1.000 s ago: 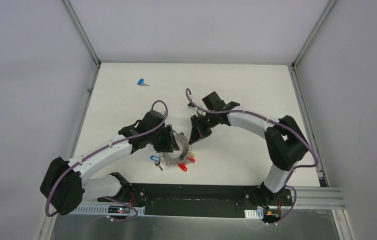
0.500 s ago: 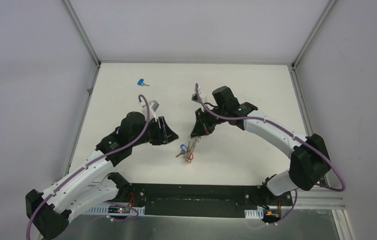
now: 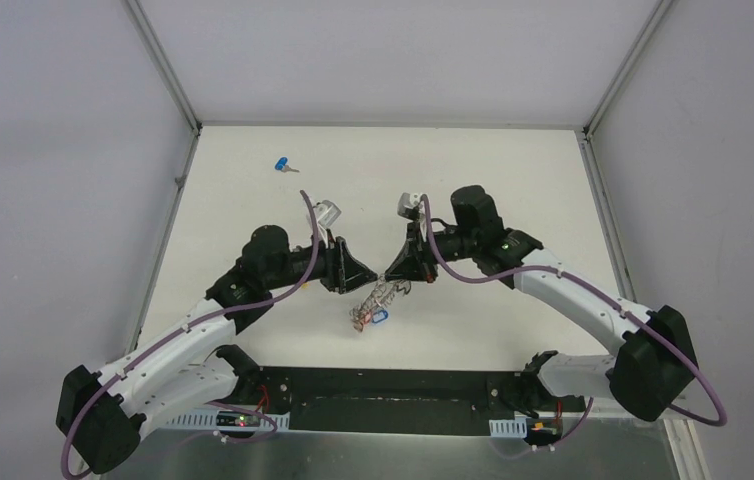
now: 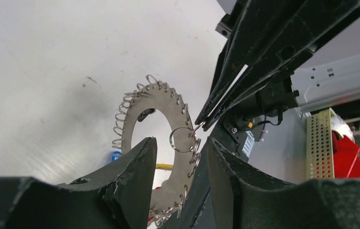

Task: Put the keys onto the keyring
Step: Pick up the keyring from the center of the board, then place the keyring at the center of the board.

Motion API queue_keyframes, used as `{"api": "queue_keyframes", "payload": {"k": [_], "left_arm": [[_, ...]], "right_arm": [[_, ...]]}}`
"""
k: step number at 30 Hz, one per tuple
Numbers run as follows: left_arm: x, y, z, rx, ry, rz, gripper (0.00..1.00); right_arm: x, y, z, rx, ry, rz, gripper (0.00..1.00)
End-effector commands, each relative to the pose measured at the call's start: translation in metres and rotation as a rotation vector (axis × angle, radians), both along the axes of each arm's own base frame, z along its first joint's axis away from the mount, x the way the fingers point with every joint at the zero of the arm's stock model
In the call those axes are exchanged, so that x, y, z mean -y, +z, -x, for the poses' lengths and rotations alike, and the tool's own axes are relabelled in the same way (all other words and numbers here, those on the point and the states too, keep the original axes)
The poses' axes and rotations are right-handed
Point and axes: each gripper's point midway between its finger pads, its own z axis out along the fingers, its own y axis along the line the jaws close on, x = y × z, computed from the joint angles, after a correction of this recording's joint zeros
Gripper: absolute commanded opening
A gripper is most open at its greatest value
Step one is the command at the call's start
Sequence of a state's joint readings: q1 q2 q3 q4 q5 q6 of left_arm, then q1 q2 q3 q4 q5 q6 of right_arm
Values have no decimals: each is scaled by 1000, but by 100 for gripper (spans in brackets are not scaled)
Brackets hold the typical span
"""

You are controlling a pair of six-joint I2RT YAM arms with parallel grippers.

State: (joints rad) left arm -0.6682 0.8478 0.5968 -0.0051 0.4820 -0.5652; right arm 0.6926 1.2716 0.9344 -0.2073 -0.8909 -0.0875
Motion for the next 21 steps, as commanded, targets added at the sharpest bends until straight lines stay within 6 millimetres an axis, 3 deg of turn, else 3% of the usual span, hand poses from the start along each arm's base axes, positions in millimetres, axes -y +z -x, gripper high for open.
{"api": "queue_keyframes", "payload": {"k": [1, 9, 21], "left_arm": [[12, 35, 15, 245, -153, 108, 44], [1, 54, 33, 508, -194, 160, 39], [0, 54, 53, 662, -291, 150, 40]], "right_arm": [[-4, 39, 12, 176, 108, -173, 0], [2, 51, 23, 274, 142, -251, 0], [5, 60, 35, 308, 199, -302, 0]]}}
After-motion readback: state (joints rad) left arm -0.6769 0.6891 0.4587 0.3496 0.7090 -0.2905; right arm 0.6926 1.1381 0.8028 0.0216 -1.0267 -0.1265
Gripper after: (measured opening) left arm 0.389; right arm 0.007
